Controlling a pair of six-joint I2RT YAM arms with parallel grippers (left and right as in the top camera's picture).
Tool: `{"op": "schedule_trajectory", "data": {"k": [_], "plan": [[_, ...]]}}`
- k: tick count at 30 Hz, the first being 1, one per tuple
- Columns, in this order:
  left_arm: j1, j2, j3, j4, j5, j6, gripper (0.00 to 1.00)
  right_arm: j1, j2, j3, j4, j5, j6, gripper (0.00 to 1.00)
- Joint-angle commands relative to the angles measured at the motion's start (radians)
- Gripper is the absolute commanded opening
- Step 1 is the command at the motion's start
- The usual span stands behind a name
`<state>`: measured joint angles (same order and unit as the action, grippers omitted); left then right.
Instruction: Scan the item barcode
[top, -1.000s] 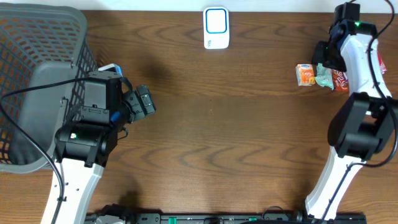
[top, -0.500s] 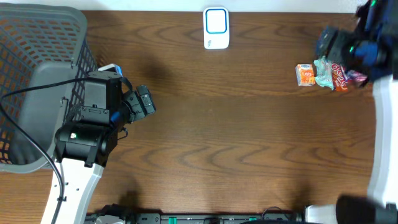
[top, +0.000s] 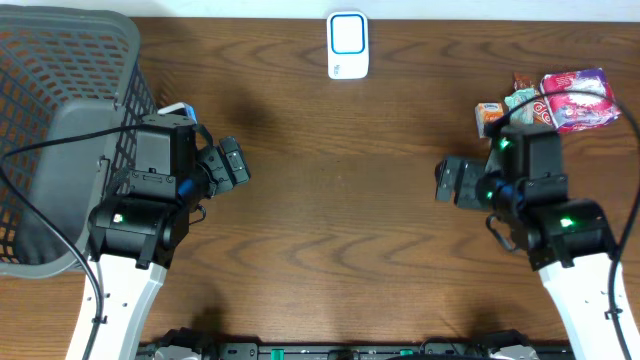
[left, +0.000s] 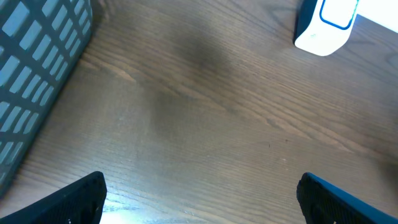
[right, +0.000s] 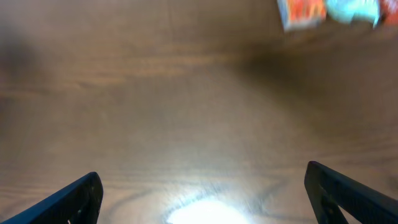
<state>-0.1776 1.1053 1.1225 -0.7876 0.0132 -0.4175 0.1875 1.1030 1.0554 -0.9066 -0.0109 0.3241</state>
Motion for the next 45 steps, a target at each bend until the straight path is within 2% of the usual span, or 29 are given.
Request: {"op": "schedule_trajectory", "data": {"k": [1, 45], "plan": [[0.004, 0.001, 0.006, -0.002, -0.006, 0.013, 0.98, 0.003, -0.002, -0.034, 0.010, 0.013, 0.012, 0.99], [0.004, 0.001, 0.006, -0.002, -0.006, 0.013, 0.98, 0.002, -0.019, -0.035, 0.034, 0.009, 0.012, 0.99]]}}
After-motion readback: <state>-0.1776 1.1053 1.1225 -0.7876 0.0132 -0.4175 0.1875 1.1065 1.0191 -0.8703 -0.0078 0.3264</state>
